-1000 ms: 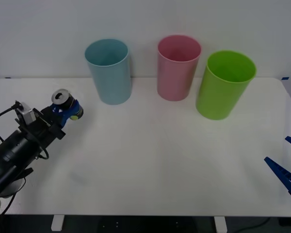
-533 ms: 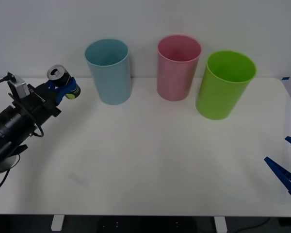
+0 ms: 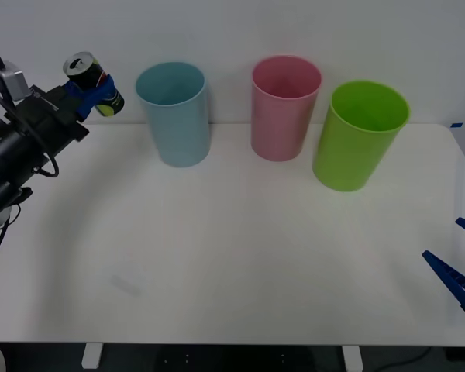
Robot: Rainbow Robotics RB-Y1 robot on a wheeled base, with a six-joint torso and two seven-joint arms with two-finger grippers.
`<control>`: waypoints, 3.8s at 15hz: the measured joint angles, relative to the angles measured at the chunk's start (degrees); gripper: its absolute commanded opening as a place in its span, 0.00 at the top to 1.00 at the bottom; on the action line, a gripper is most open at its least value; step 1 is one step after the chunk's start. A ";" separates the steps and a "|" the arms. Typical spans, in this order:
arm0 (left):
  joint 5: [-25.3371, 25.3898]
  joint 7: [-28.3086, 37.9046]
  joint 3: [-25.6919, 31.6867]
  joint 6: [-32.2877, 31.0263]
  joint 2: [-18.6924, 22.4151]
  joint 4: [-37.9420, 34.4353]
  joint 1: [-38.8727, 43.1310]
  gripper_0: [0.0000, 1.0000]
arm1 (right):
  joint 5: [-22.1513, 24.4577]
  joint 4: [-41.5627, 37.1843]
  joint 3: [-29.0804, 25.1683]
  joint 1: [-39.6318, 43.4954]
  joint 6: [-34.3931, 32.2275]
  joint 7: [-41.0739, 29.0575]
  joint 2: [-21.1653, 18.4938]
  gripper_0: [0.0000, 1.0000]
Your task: Grasp the object on the table and drop it into the matching bin: aluminum can to the light blue bin, PET bottle to the pink bin.
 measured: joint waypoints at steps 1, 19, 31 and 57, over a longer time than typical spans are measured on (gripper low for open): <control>-0.66 0.54 -0.27 1.52 0.00 0.00 -1.00 1.00 | 0.00 0.00 0.00 0.00 0.00 0.00 0.00 0.00; -19.81 2.62 -3.32 10.18 -0.47 27.41 -27.20 1.00 | 0.00 0.00 0.00 0.00 0.00 0.00 0.00 0.00; -21.98 2.56 -4.46 14.18 -2.70 29.72 -29.78 0.92 | 0.00 0.00 0.00 0.00 0.00 0.00 0.00 0.00; -2.56 -0.37 -5.18 2.49 5.45 21.69 -15.68 0.00 | 0.00 0.00 0.00 0.00 0.00 0.00 0.00 0.00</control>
